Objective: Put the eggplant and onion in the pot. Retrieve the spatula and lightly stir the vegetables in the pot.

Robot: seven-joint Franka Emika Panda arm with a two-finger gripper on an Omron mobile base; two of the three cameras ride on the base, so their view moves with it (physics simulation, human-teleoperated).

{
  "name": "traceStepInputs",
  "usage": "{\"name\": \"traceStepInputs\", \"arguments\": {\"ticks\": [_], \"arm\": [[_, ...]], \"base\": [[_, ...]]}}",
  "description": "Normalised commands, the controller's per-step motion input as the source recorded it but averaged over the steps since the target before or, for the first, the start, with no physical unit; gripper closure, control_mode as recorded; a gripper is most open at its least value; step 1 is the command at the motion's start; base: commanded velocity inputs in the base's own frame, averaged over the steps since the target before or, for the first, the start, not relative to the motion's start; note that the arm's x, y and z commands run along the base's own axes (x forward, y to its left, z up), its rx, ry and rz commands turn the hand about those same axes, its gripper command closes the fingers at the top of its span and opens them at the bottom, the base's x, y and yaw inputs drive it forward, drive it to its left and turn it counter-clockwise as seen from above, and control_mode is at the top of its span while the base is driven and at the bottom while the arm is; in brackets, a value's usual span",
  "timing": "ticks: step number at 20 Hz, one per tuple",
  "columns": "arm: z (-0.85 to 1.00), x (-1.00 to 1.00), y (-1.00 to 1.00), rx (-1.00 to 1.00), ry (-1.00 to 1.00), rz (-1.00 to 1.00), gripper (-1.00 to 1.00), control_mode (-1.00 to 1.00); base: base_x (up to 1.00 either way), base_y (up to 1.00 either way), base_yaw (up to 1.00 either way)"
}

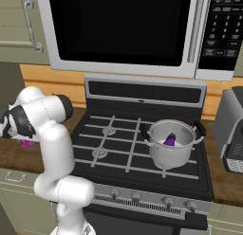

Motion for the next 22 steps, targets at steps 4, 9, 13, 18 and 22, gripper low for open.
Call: {"name": "traceStepInputs", "arguments": {"ticks": [4,9,13,18,22], "arm": [[-0.21,0.02,0.14,0.00,0.00,-0.01,1.00,-1.00],[0.00,-0.29,-0.04,0.00,0.00,-0.03,1.00,-1.00],[0.00,-0.60,-0.18,0.00,-0.02,-0.04,1.00,-1.00],[0.09,-0.96,-0.42,0.01,-0.22,-0.04,1.00,-1.00],[0.41,-0.79,-0.59,0.08,-0.20,-0.04,1.00,-1.00]], "base": [[0.00,0.00,0.00],[0.00,0.00,0.00],[0.00,0.00,0.00],[0.00,0.00,0.00],[0.00,0.00,0.00]]}}
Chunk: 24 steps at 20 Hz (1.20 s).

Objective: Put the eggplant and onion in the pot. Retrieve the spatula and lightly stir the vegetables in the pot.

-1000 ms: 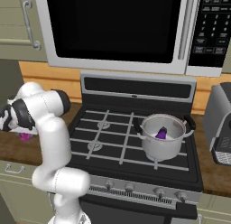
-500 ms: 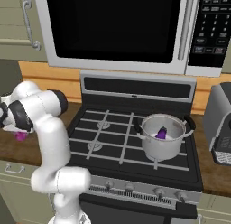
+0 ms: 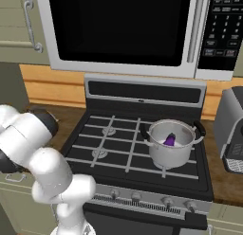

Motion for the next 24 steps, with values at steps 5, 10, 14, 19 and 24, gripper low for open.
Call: {"name": "traceStepInputs", "arguments": {"ticks": [5,10,14,19,24], "arm": [[0.63,-0.54,-0.64,0.09,-0.09,-0.01,1.00,-1.00],[0.73,-0.37,-0.81,0.04,-0.01,-0.01,1.00,-1.00],[0.56,-0.21,-0.94,0.00,-0.10,-0.01,1.00,-1.00],[0.46,-0.01,-0.96,0.00,-0.11,-0.03,1.00,-1.00],[0.81,0.00,-0.99,0.00,-0.01,-0.10,1.00,-1.00]], "base": [[0.00,0.00,0.00],[0.00,0.00,0.00],[0.00,0.00,0.00],[0.00,0.00,0.00],[0.00,0.00,0.00]]}}
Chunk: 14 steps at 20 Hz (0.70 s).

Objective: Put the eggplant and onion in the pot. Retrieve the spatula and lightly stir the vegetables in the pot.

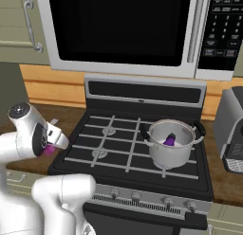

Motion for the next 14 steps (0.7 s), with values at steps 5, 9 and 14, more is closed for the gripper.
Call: {"name": "traceStepInputs", "arguments": {"ticks": [5,9,14], "arm": [[0.86,0.00,-0.93,-0.02,-0.10,-0.13,1.00,-1.00],[0.83,0.00,-0.81,-0.08,-0.03,-0.18,1.00,-1.00],[0.51,0.00,-0.83,-0.14,-0.02,-0.20,1.00,-1.00]], "base": [[0.00,0.00,0.00],[0.00,0.00,0.00],[0.00,0.00,0.00]]}}
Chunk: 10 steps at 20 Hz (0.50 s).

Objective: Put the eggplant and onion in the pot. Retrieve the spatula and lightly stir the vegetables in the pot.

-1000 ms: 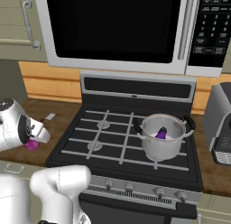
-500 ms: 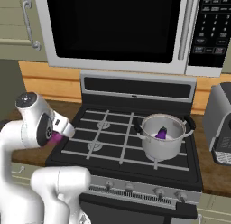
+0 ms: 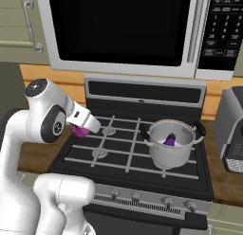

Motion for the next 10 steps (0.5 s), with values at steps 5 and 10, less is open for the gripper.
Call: {"name": "traceStepInputs", "arguments": {"ticks": [5,10], "arm": [[0.12,0.17,-0.98,-0.04,0.07,-0.12,1.00,-1.00],[0.00,0.30,-0.96,0.00,0.04,-0.01,1.00,-1.00]], "base": [[0.00,0.00,0.00],[0.00,0.00,0.00]]}}
